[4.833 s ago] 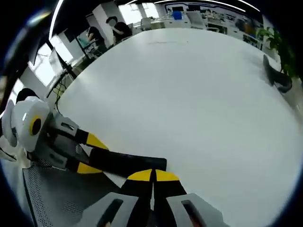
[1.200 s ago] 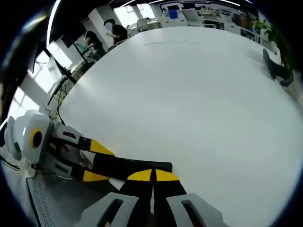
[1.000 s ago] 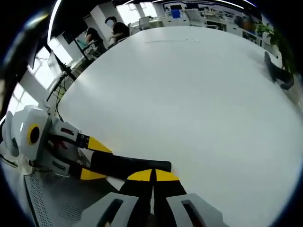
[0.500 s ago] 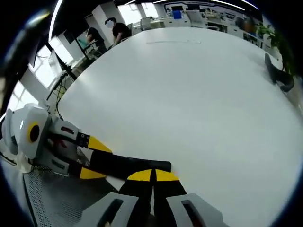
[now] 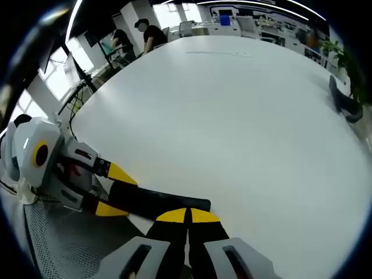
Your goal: Press the specified remote control buttons in sequence, fully releasing each button before pressing the next.
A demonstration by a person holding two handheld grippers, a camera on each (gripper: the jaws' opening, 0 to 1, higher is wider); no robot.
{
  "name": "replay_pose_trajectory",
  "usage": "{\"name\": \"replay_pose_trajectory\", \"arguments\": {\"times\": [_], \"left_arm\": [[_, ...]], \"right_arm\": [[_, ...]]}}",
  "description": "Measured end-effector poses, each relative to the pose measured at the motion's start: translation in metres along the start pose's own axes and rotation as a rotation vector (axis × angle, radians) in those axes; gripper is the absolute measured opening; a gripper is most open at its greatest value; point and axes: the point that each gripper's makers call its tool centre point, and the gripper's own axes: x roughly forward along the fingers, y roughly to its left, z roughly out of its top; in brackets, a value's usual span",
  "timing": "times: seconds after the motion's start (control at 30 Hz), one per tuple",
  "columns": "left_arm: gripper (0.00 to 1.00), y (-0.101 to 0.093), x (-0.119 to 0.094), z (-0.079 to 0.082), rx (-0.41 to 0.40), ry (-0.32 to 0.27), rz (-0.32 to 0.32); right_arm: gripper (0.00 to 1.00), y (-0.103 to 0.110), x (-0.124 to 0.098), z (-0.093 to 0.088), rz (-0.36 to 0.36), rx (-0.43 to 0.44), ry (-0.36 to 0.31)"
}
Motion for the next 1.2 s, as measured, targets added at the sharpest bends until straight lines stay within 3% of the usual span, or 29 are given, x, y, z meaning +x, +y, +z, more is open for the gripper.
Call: {"name": "replay_pose_trajectory", "arguments": {"times": [0.93, 1.2], "left_arm": [[0.24, 0.0, 0.001, 0.0, 0.011, -0.001, 0.001], [0.24, -0.003, 0.002, 0.002, 0.022, -0.003, -0.009]], "right_arm": [[0.0, 0.001, -0.002, 0.002, 0.0, 0.0, 0.008], [0.0, 0.011, -0.002, 0.006, 0.037, -0.025, -0.011]]}}
